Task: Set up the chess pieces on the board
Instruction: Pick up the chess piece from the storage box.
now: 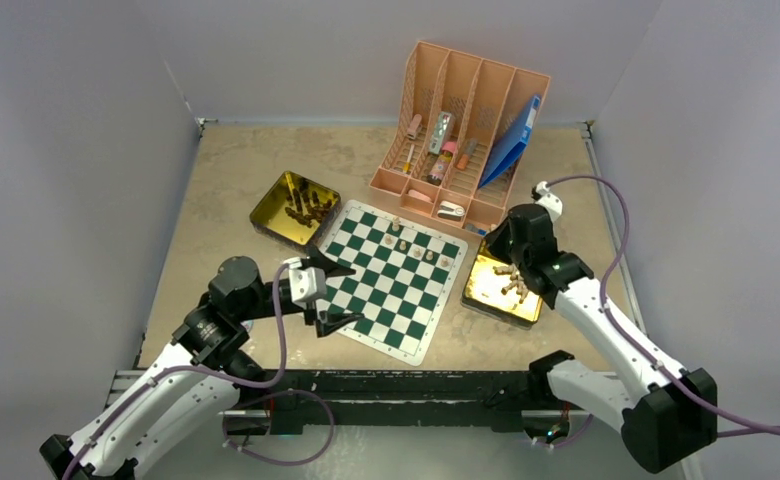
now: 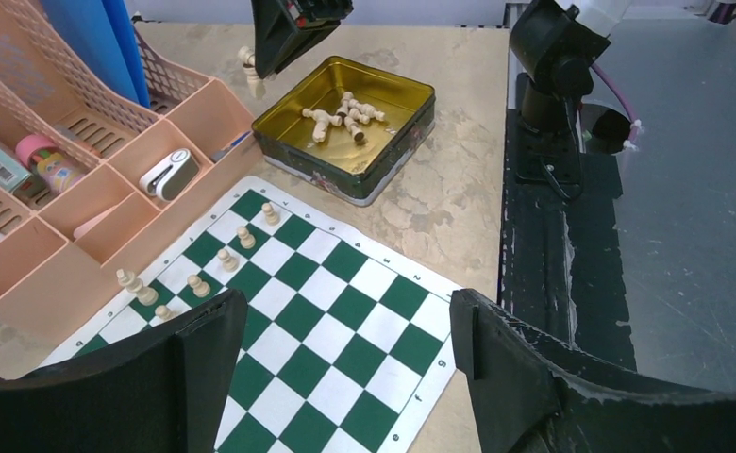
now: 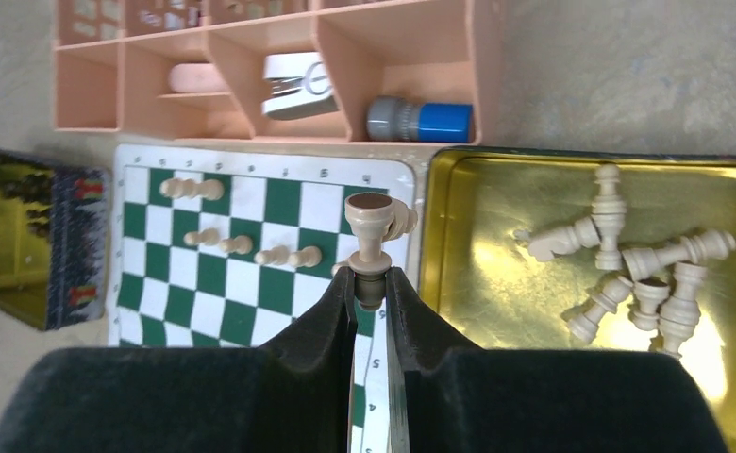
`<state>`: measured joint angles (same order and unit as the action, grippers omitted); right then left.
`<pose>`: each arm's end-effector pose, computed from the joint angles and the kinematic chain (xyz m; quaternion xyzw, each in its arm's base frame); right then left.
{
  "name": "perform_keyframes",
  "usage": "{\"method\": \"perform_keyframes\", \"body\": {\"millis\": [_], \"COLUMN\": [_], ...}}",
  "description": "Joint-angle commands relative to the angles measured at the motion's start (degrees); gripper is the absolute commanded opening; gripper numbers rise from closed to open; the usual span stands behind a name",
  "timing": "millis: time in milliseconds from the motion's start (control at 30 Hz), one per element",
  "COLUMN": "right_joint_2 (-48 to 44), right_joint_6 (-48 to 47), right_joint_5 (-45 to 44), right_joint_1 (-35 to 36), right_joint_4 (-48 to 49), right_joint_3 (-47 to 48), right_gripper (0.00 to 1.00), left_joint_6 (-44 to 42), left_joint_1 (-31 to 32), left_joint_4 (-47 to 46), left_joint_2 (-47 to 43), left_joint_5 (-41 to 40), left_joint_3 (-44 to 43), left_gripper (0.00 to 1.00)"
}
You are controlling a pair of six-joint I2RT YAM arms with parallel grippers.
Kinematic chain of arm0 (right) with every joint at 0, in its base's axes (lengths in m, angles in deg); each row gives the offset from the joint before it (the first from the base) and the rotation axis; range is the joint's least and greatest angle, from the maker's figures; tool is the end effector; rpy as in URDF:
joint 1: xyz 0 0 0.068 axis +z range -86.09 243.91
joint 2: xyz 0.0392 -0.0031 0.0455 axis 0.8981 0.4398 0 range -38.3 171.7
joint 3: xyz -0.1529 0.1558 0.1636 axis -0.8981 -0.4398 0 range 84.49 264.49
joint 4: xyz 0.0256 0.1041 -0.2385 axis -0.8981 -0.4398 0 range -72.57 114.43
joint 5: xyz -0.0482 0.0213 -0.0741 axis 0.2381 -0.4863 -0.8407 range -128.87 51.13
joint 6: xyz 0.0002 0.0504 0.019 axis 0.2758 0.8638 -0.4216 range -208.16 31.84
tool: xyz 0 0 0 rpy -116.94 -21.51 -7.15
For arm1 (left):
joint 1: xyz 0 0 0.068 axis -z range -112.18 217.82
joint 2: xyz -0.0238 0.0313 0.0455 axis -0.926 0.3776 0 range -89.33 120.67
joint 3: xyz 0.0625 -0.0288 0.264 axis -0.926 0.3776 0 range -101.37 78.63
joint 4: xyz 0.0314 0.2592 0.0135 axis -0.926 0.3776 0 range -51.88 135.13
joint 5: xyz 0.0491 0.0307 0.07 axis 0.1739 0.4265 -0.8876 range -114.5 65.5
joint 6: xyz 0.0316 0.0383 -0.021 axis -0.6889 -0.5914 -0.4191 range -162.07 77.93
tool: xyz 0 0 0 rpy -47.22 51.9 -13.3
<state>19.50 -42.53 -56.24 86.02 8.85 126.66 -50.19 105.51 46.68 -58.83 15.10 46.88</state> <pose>0.2114 0.0743 0.2727 0.2481 0.8281 0.1612 0.4762 0.0943 -0.1015 0.3000 0.4811 0.5635 -0.4045 0.5361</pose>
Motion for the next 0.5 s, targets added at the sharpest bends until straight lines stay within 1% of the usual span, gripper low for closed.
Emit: {"method": "perform_keyframes", "body": {"millis": [0, 100, 200, 267, 367, 467], "right_joint_2": [-3.5, -5.2, -4.7, -3.7, -2.9, -2.4], "right_joint_6": [-5.4, -7.0, -10.4, -11.4, -13.0, -14.6], "right_joint_5": [5.2, 9.9, 17.0, 21.9, 29.3, 39.3], "right_joint_1": [-0.1, -0.1, -0.1, -0.1, -0.1, 0.0], "right_joint_4": [4.2, 7.0, 9.3, 10.3, 12.8, 16.1], "right_joint_3": [3.0, 2.2, 2.8, 3.3, 2.5, 1.2], "right_gripper": [0.00, 0.00, 0.00, 0.00, 0.00, 0.00], "left_joint_6": [1.0, 2.5, 2.8, 2.2, -1.7, -9.0], "left_joint_1": [0.2, 0.2, 0.2, 0.2, 0.2, 0.2], "left_joint_4": [-0.9, -1.2, -2.6, -3.2, -3.1, -2.9], "left_joint_2": [1.1, 2.4, 3.3, 4.2, 6.7, 9.3], "left_joint_5": [-2.8, -2.7, -1.9, -2.9, -3.5, -2.6], "left_joint_3": [-3.1, -3.6, -4.0, -4.4, -5.8, -7.5], "left_gripper": [0.78, 0.76, 0.76, 0.76, 0.76, 0.76]}}
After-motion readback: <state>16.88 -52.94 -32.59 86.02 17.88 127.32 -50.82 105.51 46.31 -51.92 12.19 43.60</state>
